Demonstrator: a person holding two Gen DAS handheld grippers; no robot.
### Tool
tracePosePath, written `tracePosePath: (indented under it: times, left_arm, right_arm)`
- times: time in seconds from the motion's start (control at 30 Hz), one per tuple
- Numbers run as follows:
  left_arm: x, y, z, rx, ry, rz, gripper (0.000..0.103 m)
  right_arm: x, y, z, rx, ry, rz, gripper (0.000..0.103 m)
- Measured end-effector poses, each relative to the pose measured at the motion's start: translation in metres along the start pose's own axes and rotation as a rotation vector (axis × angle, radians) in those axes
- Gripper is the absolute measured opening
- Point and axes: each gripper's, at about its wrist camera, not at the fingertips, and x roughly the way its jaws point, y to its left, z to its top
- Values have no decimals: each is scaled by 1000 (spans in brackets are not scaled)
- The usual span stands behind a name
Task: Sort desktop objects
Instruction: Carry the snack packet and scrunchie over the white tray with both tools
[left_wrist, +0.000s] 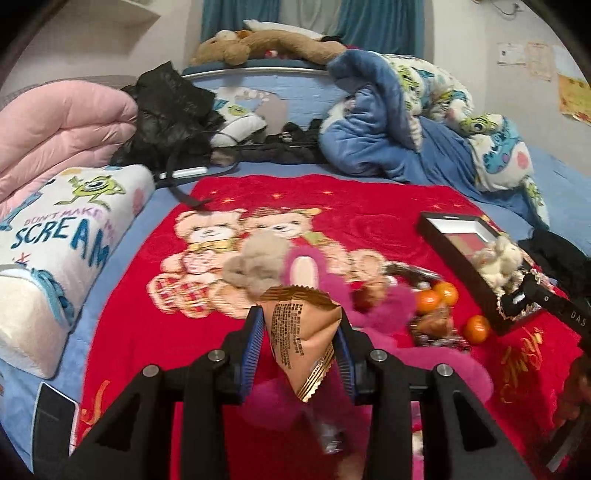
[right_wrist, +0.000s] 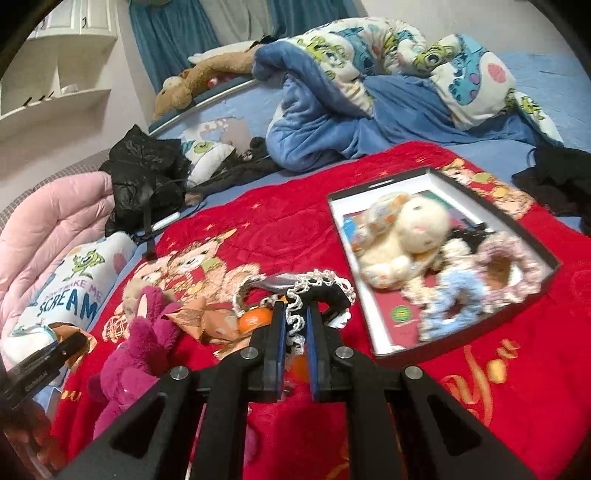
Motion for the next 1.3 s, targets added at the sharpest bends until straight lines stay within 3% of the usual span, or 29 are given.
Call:
tracePosePath:
  times: [0.3, 0.4, 0.5, 0.67, 0.97, 1.3]
  left_arm:
    - [-12, -92, -2, 41, -17, -127, 38]
    - [-20, -135, 0, 110, -29, -161, 38]
    - [-30, -168, 3, 173, -46, -187, 38]
    - [-36, -197, 4, 184, -40, -237, 38]
    - [-19, -231, 13, 207, -5, -258, 38]
    - [47, -280, 36, 241, 38, -251, 38]
  right_arm:
    - [-68, -60, 16, 48, -70, -72, 11]
    - [-93, -77, 17, 61, -104, -93, 11]
    - [-112, -93, 16, 87, -119, -90, 11]
    - [-131, -105, 9, 108, -151, -43, 11]
    - [-138, -112, 14, 56, -156, -35, 11]
    - [-82, -143, 56, 60, -106, -2, 11]
